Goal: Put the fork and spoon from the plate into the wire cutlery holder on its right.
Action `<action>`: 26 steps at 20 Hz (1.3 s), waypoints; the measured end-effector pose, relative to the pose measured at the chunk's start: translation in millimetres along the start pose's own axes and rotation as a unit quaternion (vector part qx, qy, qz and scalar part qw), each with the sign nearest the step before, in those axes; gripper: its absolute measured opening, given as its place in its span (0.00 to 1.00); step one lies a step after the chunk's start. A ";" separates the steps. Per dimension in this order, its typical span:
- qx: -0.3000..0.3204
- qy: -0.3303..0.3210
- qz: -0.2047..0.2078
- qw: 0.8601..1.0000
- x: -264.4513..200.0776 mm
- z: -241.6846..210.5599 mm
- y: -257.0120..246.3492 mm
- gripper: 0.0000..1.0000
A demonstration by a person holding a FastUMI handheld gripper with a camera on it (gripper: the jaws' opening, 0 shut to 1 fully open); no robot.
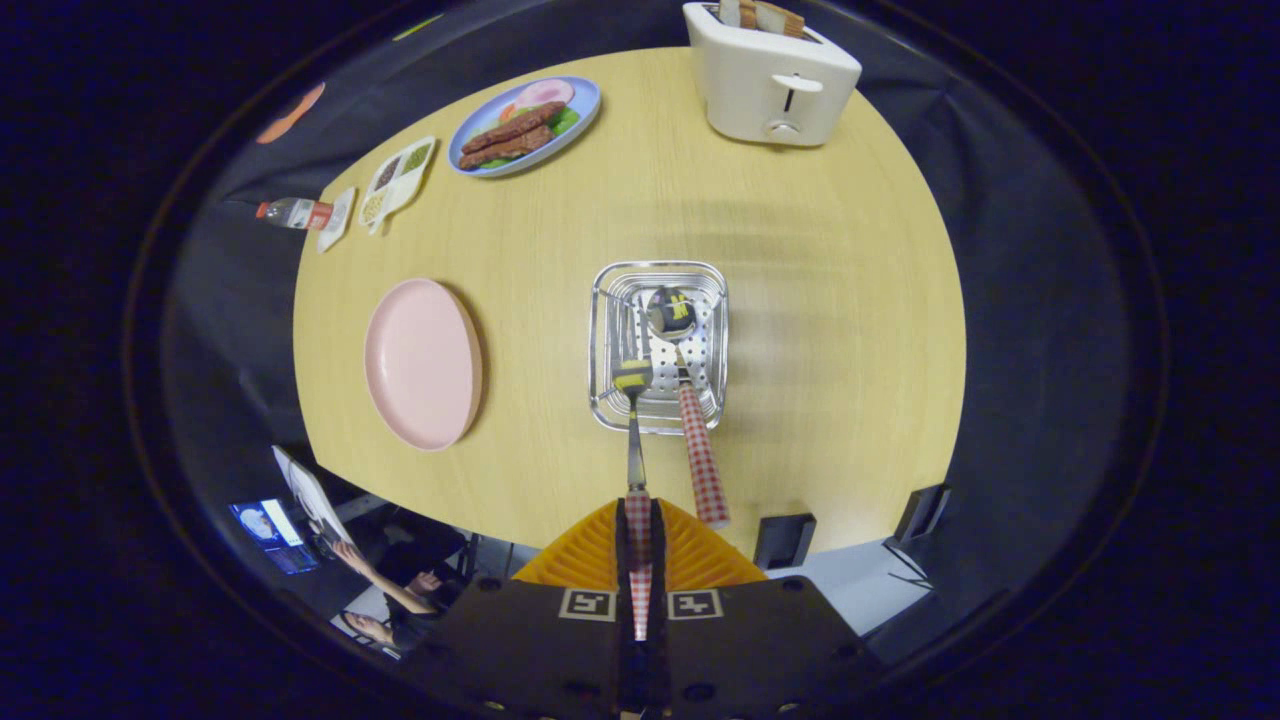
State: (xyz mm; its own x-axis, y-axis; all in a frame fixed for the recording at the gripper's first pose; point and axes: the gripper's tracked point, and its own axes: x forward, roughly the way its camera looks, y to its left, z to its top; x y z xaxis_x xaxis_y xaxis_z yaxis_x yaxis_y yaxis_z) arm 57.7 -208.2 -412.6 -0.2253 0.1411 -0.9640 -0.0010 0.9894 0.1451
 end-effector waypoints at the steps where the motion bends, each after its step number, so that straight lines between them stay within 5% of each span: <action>1: -0.001 0.013 0.002 1.000 0.1 -1.3 -0.2 0.04; 15: -0.007 0.064 -0.022 0.998 -5.2 14.6 -3.7 0.08; 20: -0.011 0.008 -0.029 0.999 -16.7 38.2 -3.2 0.11; 26: -0.008 -0.070 -0.005 0.998 -37.3 55.5 15.8 0.36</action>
State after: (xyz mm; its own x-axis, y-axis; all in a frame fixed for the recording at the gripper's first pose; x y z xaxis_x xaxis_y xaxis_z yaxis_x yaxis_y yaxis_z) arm 120.2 -196.0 -386.7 -0.0868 0.1360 -0.9869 -0.0177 0.9903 0.1380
